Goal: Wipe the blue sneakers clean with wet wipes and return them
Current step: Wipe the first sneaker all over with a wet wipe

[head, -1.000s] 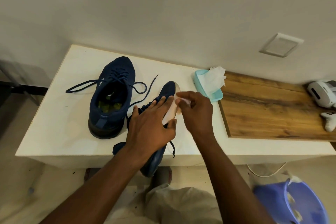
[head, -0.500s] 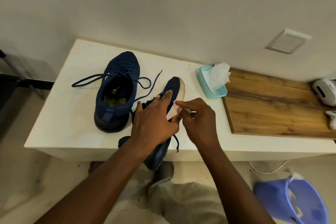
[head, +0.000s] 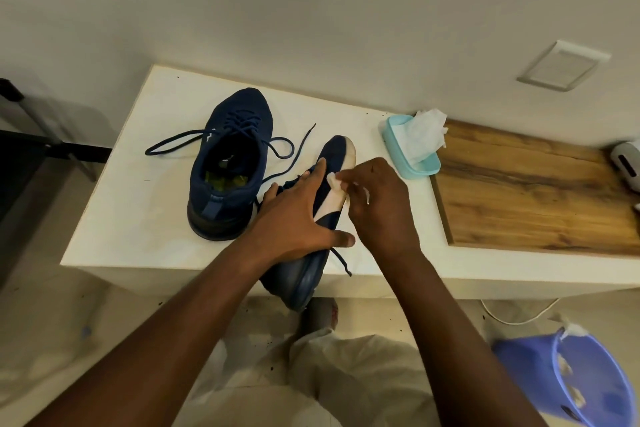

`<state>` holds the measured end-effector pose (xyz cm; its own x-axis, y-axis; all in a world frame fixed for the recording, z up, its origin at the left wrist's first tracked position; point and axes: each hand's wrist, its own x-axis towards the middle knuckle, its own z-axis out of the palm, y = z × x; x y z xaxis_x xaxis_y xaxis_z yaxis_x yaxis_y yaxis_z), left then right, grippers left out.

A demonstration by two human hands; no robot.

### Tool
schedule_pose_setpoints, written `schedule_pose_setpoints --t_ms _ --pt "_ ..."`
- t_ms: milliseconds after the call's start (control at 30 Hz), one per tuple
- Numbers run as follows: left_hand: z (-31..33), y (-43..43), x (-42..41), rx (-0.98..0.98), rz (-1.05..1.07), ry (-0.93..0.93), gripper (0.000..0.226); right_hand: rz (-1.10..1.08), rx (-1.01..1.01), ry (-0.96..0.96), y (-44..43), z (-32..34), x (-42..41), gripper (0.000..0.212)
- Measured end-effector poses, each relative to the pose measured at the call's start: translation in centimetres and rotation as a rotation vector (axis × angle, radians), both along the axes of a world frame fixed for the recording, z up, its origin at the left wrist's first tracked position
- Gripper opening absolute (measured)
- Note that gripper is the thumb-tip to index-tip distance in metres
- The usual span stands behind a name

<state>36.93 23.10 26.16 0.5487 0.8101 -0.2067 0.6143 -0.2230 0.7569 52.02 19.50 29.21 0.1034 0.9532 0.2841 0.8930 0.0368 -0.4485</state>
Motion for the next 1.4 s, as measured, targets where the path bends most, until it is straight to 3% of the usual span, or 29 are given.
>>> schedule_pose_setpoints --t_ms 167,333,500,633,733,900,1067,1167,1400 --pt "-0.6 0.8 -0.4 -0.006 -0.023 -0.05 0.126 0.242 -0.187 -0.063 -2.7 0.1 -1.1 0.029" --pt "0.3 -0.2 -0.1 -0.023 0.014 -0.041 0.128 0.013 -0.057 -0.087 0.1 0.1 0.1 0.027" --pt "-0.5 0.6 0.0 0.021 -0.012 -0.011 0.123 0.276 -0.227 0.002 -2.7 1.3 -0.6 0.023" --pt "0.8 -0.3 0.4 0.028 -0.006 0.013 0.119 0.111 -0.047 -0.098 0.0 0.6 0.5 0.022" --pt "1.1 -0.5 0.4 0.055 -0.006 0.054 0.114 -0.06 -0.018 -0.069 1.9 0.4 0.9 0.022" --pt "-0.3 -0.6 0.6 0.185 0.032 0.049 0.109 0.079 -0.117 0.014 -2.1 0.7 -1.2 0.026" --pt "-0.3 -1.0 1.2 0.286 0.034 0.114 0.103 -0.074 0.019 0.037 -0.1 0.5 -0.1 0.021" --pt "0.0 -1.1 1.2 0.274 0.04 0.132 0.103 -0.159 -0.055 0.115 3.6 1.0 0.8 0.019" --pt "-0.3 -1.0 1.6 0.3 0.038 0.16 0.103 -0.131 -0.3 0.065 12.2 1.6 3.4 0.016"
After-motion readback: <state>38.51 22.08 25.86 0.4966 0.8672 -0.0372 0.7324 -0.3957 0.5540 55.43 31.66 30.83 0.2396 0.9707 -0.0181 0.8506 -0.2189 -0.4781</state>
